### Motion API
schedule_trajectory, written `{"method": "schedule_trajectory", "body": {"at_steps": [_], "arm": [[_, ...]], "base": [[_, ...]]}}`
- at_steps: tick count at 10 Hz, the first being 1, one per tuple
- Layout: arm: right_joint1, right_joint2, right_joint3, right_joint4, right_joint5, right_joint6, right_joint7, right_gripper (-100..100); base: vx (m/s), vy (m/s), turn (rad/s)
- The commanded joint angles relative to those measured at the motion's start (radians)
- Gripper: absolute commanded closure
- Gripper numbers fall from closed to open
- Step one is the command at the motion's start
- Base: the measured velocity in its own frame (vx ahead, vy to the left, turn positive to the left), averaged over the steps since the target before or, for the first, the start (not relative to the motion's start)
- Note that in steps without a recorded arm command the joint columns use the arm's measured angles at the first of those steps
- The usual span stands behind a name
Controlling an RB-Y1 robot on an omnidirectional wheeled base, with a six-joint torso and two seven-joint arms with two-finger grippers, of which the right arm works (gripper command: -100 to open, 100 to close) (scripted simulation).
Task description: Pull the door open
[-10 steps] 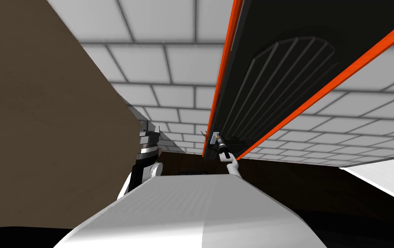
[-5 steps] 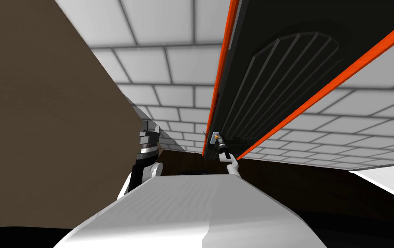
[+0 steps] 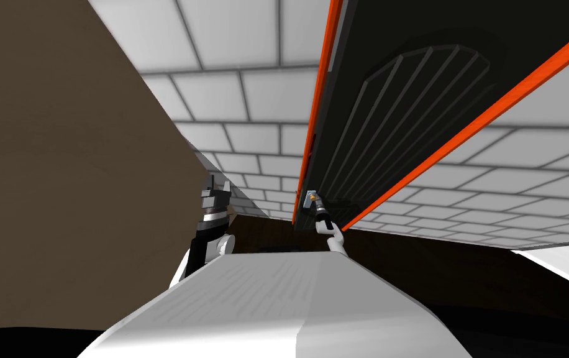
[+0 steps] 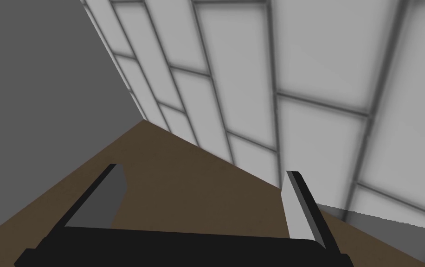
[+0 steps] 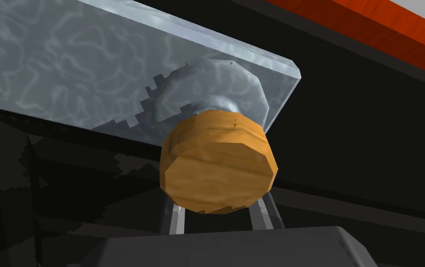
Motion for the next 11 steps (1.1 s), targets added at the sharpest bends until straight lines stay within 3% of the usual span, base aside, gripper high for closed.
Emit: {"method": "schedule_trajectory", "body": {"at_steps": [1, 2, 3, 11], "arm": [[0.002, 0.022, 0.034, -0.008, -0.013, 0.005, -0.026, 100], [0.002, 0.022, 0.034, -0.008, -0.013, 0.005, -0.026, 100], [0.005, 0.023, 0.041, -0.013, -0.048, 0.006, -0.068, 100], [0.005, 0.023, 0.041, -0.013, -0.048, 0.006, -0.068, 100]], "base": [[-0.043, -0.037, 0.044], [-0.017, -0.019, -0.011], [-0.037, -0.016, 0.111], [-0.008, -0.005, 0.0]]}}
